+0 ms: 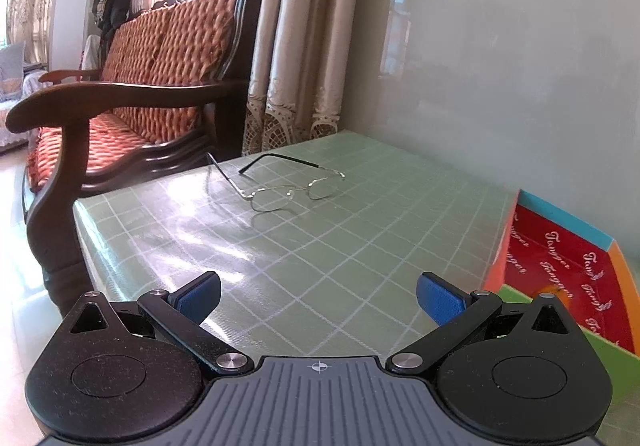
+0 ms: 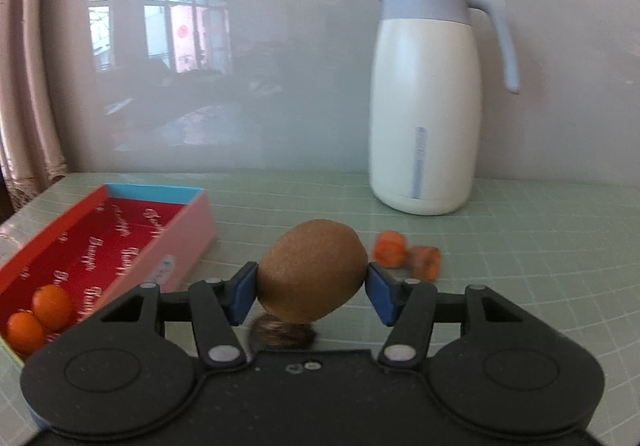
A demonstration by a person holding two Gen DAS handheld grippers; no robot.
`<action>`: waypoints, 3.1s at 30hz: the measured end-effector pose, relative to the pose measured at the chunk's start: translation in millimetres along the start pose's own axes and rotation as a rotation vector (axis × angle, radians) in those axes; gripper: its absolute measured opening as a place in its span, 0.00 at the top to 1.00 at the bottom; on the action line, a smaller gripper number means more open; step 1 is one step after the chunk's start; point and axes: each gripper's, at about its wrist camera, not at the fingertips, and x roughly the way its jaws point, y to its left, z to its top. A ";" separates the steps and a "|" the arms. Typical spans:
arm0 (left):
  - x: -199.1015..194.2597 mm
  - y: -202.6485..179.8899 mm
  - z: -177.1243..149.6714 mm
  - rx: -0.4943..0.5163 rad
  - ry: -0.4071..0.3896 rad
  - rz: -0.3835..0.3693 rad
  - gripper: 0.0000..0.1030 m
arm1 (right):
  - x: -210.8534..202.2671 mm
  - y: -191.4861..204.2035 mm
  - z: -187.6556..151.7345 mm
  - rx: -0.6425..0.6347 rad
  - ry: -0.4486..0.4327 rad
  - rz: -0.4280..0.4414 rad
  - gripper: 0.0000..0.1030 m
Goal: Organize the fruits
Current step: 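Carry the kiwi with the right tool into the red box and release, then reach the left tool to a loose mandarin and close on it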
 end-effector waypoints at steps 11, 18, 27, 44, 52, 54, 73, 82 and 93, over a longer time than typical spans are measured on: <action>2.3 14.5 1.2 -0.003 -0.004 0.036 0.00 | -14.2 59.6 2.9 -0.082 -0.041 0.157 0.45; 1.6 10.9 0.6 0.004 -0.004 0.036 0.00 | -20.8 92.7 2.2 -0.114 -0.067 0.246 0.45; -1.0 0.3 -0.9 0.033 -0.003 0.026 0.00 | -6.9 125.2 -11.7 -0.195 -0.017 0.272 0.31; -12.6 -44.5 -4.0 0.122 -0.027 -0.112 0.00 | -28.6 0.8 13.5 0.093 -0.118 -0.003 0.13; -34.7 -97.6 -13.8 0.212 -0.049 -0.256 0.00 | -41.3 -100.4 4.4 0.364 -0.113 -0.133 0.12; -41.9 -109.7 -16.7 0.235 -0.059 -0.280 0.00 | -44.8 -111.5 1.8 0.374 -0.116 -0.154 0.12; -76.3 -207.9 -43.1 0.344 -0.038 -0.459 0.00 | -80.5 -169.2 -14.8 0.243 -0.106 -0.308 0.12; -88.4 -254.7 -65.1 0.431 -0.025 -0.509 0.00 | -95.9 -208.1 -23.3 0.281 -0.111 -0.361 0.12; -87.2 -301.0 -87.9 0.516 0.064 -0.582 0.22 | -111.3 -247.8 -38.8 0.317 -0.106 -0.426 0.12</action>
